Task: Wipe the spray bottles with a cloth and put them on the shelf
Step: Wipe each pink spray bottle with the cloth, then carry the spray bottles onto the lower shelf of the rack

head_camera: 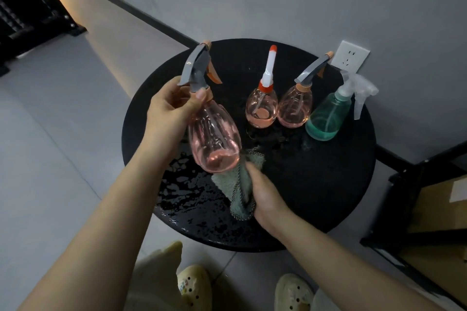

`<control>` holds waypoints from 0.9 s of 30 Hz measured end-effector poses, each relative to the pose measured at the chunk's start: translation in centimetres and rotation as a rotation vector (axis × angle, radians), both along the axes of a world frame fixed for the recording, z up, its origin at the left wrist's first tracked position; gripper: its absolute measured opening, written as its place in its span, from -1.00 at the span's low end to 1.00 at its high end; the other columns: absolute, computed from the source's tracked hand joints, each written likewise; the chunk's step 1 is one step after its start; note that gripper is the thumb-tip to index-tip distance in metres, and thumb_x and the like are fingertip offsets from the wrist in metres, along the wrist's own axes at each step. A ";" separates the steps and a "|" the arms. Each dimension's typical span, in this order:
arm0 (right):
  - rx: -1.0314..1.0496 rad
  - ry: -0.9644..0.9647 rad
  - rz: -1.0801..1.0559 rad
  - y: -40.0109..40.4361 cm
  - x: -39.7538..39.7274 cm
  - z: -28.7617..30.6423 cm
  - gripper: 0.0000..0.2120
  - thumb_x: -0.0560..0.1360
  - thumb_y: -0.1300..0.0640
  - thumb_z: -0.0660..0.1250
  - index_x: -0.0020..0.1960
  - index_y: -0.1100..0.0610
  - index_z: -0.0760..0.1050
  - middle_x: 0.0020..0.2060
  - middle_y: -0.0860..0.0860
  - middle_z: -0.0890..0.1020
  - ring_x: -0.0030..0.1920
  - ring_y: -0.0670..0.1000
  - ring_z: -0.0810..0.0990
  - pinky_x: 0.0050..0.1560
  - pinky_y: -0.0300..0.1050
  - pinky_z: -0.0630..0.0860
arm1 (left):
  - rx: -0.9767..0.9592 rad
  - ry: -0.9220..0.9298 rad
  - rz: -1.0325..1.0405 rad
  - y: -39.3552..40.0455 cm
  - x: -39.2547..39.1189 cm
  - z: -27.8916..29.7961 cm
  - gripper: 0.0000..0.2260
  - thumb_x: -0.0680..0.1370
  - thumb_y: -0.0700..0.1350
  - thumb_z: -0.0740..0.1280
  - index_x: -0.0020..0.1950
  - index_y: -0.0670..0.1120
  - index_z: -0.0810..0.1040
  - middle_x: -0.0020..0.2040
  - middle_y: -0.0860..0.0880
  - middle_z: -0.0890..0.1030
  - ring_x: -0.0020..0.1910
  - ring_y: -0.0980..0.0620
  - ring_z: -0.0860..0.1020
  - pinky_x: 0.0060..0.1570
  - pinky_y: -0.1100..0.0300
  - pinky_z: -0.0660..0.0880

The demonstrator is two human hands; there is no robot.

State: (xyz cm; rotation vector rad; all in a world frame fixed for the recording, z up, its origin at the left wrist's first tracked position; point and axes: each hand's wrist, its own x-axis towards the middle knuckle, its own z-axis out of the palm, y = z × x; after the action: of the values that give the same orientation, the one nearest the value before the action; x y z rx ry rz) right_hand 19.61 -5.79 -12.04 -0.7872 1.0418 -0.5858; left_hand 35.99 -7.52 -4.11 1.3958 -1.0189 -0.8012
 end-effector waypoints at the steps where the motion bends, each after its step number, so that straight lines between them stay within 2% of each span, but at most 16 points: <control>1: -0.108 0.121 0.061 0.4 0.6 -0.3 -0.66 0.62 0.02 0.08 -0.11 0.10 0.58 -0.22 -0.04 0.66 -0.14 -0.10 0.61 -0.15 -0.36 0.50 | -0.004 -0.008 0.013 0.3 0.7 0.0 -0.85 0.39 0.01 0.39 -0.06 0.12 0.56 -0.14 0.10 0.64 -0.06 0.05 0.62 -0.03 0.09 0.52; 4: -0.479 0.379 0.287 1.7 2.3 -2.2 -0.71 0.62 0.05 0.10 -0.06 0.21 0.49 -0.19 0.07 0.56 -0.14 0.00 0.53 -0.07 -0.14 0.47 | -0.003 -0.021 0.044 1.3 2.5 -0.4 -0.85 0.34 0.06 0.42 -0.10 0.16 0.58 -0.19 0.13 0.65 -0.09 0.05 0.62 -0.04 0.11 0.53; 6: -0.770 0.492 0.483 2.3 3.6 -4.0 -0.69 0.62 0.06 0.07 0.19 0.25 0.41 0.12 0.15 0.51 0.12 0.05 0.48 0.14 -0.17 0.37 | -0.003 -0.049 0.042 2.0 3.4 -0.7 -0.82 0.30 0.11 0.41 -0.11 0.20 0.59 -0.20 0.13 0.65 -0.11 0.06 0.62 -0.08 0.17 0.52; 7: -0.896 0.582 0.606 2.6 4.3 -4.9 -0.61 0.63 0.04 0.04 0.34 0.25 0.32 0.31 0.15 0.41 0.31 0.07 0.36 0.30 -0.18 0.26 | -0.001 -0.054 0.035 2.4 3.8 -0.8 -0.83 0.31 0.11 0.41 -0.12 0.21 0.59 -0.20 0.13 0.65 -0.11 0.06 0.61 -0.10 0.19 0.50; 9: -1.115 0.793 0.799 3.1 5.3 -6.6 -0.51 0.62 0.01 -0.04 0.46 0.24 0.20 0.45 0.13 0.26 0.48 0.09 0.15 0.46 -0.10 0.04 | 0.010 -0.053 0.030 3.0 4.5 -1.1 -0.85 0.34 0.07 0.42 -0.11 0.22 0.59 -0.19 0.12 0.64 -0.11 0.07 0.61 -0.13 0.22 0.49; 11: -1.215 0.973 0.914 3.5 6.3 -7.9 -0.47 0.56 -0.04 -0.05 0.38 0.19 0.37 0.35 0.10 0.44 0.41 0.10 0.32 0.41 0.06 0.20 | 0.028 -0.057 0.042 3.4 4.9 -1.3 -0.84 0.37 0.02 0.41 -0.07 0.17 0.57 -0.18 0.10 0.64 -0.12 0.07 0.60 -0.15 0.24 0.48; 13: -1.208 1.088 0.964 3.8 7.0 -8.8 -0.43 0.49 -0.12 -0.05 0.32 0.11 0.47 0.26 0.08 0.54 0.32 0.13 0.44 0.33 0.13 0.32 | 0.030 -0.050 0.059 3.7 5.1 -1.6 -0.85 0.42 -0.07 0.43 -0.13 0.19 0.55 -0.25 0.17 0.64 -0.19 0.19 0.60 -0.17 0.31 0.49; 14: -1.186 1.109 1.023 3.8 7.2 -8.8 -0.38 0.46 -0.16 -0.08 0.36 0.10 0.42 0.29 0.10 0.51 0.35 0.16 0.40 0.36 0.16 0.25 | 0.028 -0.046 0.059 3.8 4.9 -1.6 -0.78 0.46 -0.12 0.42 -0.18 0.23 0.54 -0.29 0.22 0.63 -0.23 0.26 0.58 -0.18 0.35 0.49; 16: -1.270 1.053 1.077 3.4 7.1 -8.6 -0.24 0.42 -0.28 -0.14 0.51 0.10 0.08 0.47 0.15 0.22 0.49 0.19 0.10 0.46 0.21 -0.09 | 0.037 -0.056 0.032 3.9 4.8 -1.8 -0.62 0.49 -0.19 0.38 -0.28 0.34 0.56 -0.33 0.30 0.61 -0.28 0.34 0.57 -0.19 0.40 0.49; 17: -1.241 0.989 1.066 3.1 6.8 -8.4 -0.20 0.41 -0.32 -0.12 0.53 0.08 -0.06 0.51 0.12 0.08 0.51 0.15 -0.05 0.46 0.22 -0.24 | 0.045 -0.066 0.017 3.9 4.6 -1.7 -0.59 0.48 -0.18 0.39 -0.30 0.39 0.56 -0.34 0.29 0.61 -0.28 0.33 0.57 -0.18 0.39 0.50; 19: -1.112 0.853 0.966 2.2 5.9 -6.6 -0.23 0.46 -0.31 0.08 0.53 0.05 -0.04 0.51 0.05 0.06 0.51 0.05 -0.08 0.47 0.17 -0.24 | 0.043 -0.059 -0.013 3.8 4.4 -1.5 -0.79 0.43 -0.09 0.42 -0.19 0.27 0.61 -0.29 0.15 0.63 -0.22 0.23 0.59 -0.12 0.26 0.53; 20: -1.030 0.778 0.879 1.7 5.3 -5.7 -0.27 0.48 -0.24 0.19 0.51 0.05 0.05 0.49 0.04 0.13 0.50 0.03 0.01 0.48 0.10 -0.13 | 0.047 -0.064 -0.021 3.6 4.2 -1.4 -0.88 0.41 -0.05 0.42 -0.11 0.16 0.61 -0.24 0.08 0.63 -0.18 0.14 0.60 -0.09 0.19 0.54; 21: -0.942 0.707 0.764 1.2 4.6 -4.7 -0.35 0.48 -0.16 0.27 0.47 0.04 0.17 0.44 0.03 0.24 0.46 0.02 0.15 0.46 -0.02 0.04 | 0.051 -0.079 -0.025 3.5 4.0 -1.4 -0.86 0.41 -0.04 0.42 -0.04 0.08 0.59 -0.21 0.02 0.63 -0.17 0.10 0.60 -0.08 0.16 0.54; 22: -0.852 0.648 0.648 0.7 3.9 -3.5 -0.43 0.48 -0.09 0.32 0.42 0.03 0.26 0.37 0.00 0.36 0.38 0.00 0.29 0.35 -0.14 0.21 | 0.055 -0.088 -0.026 3.4 3.8 -1.4 -0.83 0.43 -0.07 0.43 0.00 0.02 0.58 -0.19 -0.01 0.62 -0.17 0.10 0.60 -0.09 0.18 0.54; 24: -0.711 0.589 0.461 -0.1 2.3 -1.9 -0.50 0.48 0.01 0.34 0.38 0.01 0.34 0.22 -0.08 0.47 0.26 -0.10 0.42 0.14 -0.28 0.34 | 0.054 -0.093 -0.027 3.0 2.9 -1.1 -0.83 0.46 -0.14 0.43 0.03 -0.02 0.57 -0.16 -0.03 0.62 -0.18 0.12 0.60 -0.12 0.22 0.52; 27: -0.687 0.512 0.181 -0.6 0.5 -0.3 -0.43 0.45 -0.01 0.37 0.41 0.02 0.30 0.32 -0.06 0.42 0.30 -0.13 0.39 0.29 -0.15 0.36 | 0.064 -0.129 -0.015 2.6 1.5 -0.7 -0.81 0.45 -0.14 0.43 0.05 -0.04 0.58 -0.06 -0.09 0.65 -0.08 0.00 0.63 -0.06 0.16 0.56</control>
State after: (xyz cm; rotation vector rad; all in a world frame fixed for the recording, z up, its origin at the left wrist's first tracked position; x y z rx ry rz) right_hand 20.13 -6.38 -12.39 -1.6823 1.2228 -0.6047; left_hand 37.44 -4.93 -4.82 1.5117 -1.1123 -0.7676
